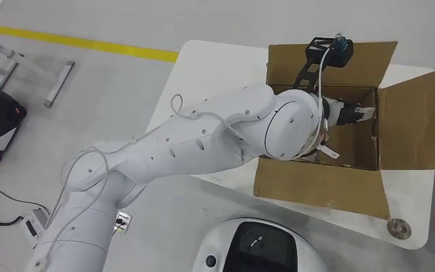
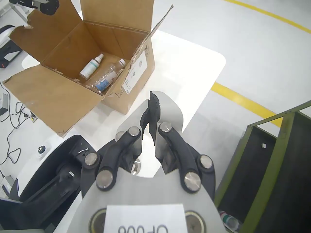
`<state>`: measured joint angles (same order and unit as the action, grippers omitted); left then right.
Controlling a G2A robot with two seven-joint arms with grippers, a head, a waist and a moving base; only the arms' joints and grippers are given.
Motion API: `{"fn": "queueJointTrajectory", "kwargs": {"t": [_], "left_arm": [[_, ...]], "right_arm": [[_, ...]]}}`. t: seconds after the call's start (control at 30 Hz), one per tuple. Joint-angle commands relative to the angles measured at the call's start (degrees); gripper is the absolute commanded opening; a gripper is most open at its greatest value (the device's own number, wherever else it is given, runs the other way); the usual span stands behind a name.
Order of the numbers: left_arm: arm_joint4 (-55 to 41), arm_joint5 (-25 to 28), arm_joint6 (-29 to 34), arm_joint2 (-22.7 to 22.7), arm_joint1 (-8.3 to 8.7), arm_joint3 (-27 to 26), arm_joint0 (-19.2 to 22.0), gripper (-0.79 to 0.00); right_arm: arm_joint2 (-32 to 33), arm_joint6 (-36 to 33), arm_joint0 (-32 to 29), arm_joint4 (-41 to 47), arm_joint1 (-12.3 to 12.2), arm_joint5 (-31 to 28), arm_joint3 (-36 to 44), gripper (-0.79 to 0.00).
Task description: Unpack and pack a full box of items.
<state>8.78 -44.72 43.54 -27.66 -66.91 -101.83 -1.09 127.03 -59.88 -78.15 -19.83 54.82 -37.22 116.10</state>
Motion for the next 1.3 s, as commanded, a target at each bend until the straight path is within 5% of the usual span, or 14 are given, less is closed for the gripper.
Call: {"fn": "queueJointTrajectory", "kwargs": {"t": [0.0,0.27,0.43,0.93,1.27], "left_arm": [[0.0,0.0,0.0,0.0,-0.01,0.0,0.0,0.000],[0.0,0.8,-0.5,-0.1,0.00,-0.2,-0.5,0.000],[6.1,3.3,0.0,-0.9,0.81,-0.8,-0.8,0.000],[26.9,7.5,16.0,-2.8,4.94,-5.1,-1.4,0.000],[27.9,8.2,17.1,-2.8,4.99,-5.4,-1.7,0.000]], "right_arm": [[0.0,0.0,0.0,0.0,0.0,0.0,0.0,-0.785],[-1.2,0.2,-1.1,-0.1,-0.1,-1.8,1.8,-0.785],[-3.0,-4.6,-4.3,-12.3,-1.8,-2.5,7.1,-0.785],[-16.1,-9.9,-16.7,-24.9,-13.2,2.7,11.8,-0.785],[-16.2,-9.9,-16.7,-24.7,-13.4,2.7,11.6,-0.785]]}}
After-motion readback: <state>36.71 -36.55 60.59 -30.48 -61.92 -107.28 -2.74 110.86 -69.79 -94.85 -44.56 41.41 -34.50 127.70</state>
